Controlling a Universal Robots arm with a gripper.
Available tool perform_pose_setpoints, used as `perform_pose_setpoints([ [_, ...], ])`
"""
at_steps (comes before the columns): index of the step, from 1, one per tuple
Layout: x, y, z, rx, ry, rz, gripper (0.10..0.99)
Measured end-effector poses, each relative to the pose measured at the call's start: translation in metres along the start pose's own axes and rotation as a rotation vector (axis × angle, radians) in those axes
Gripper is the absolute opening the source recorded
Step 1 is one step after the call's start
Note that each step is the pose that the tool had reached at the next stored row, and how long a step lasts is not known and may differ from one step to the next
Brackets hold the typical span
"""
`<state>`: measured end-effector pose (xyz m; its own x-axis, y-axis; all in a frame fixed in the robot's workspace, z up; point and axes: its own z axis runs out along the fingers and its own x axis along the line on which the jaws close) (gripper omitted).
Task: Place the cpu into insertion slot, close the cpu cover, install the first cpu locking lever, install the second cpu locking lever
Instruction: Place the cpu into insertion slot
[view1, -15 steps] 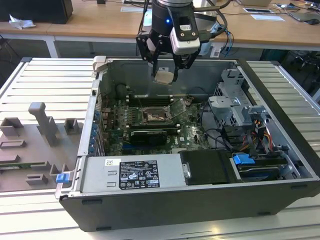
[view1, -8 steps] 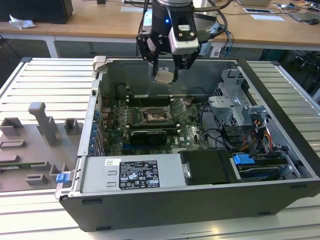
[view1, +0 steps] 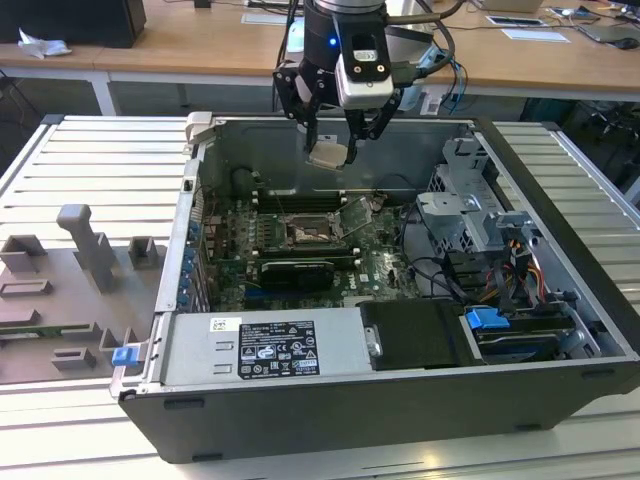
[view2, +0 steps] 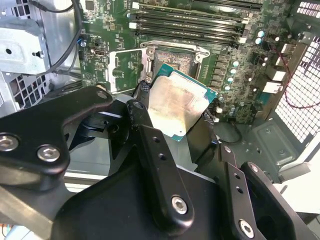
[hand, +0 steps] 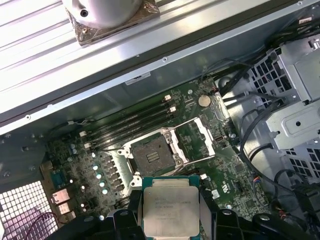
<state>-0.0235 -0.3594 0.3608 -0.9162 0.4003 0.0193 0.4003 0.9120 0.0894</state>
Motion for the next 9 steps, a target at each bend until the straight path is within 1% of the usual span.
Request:
perform_pose_setpoints([
  [9, 0.0, 0.0, 0.0, -0.001, -0.0037, 0.042, 0.541],
])
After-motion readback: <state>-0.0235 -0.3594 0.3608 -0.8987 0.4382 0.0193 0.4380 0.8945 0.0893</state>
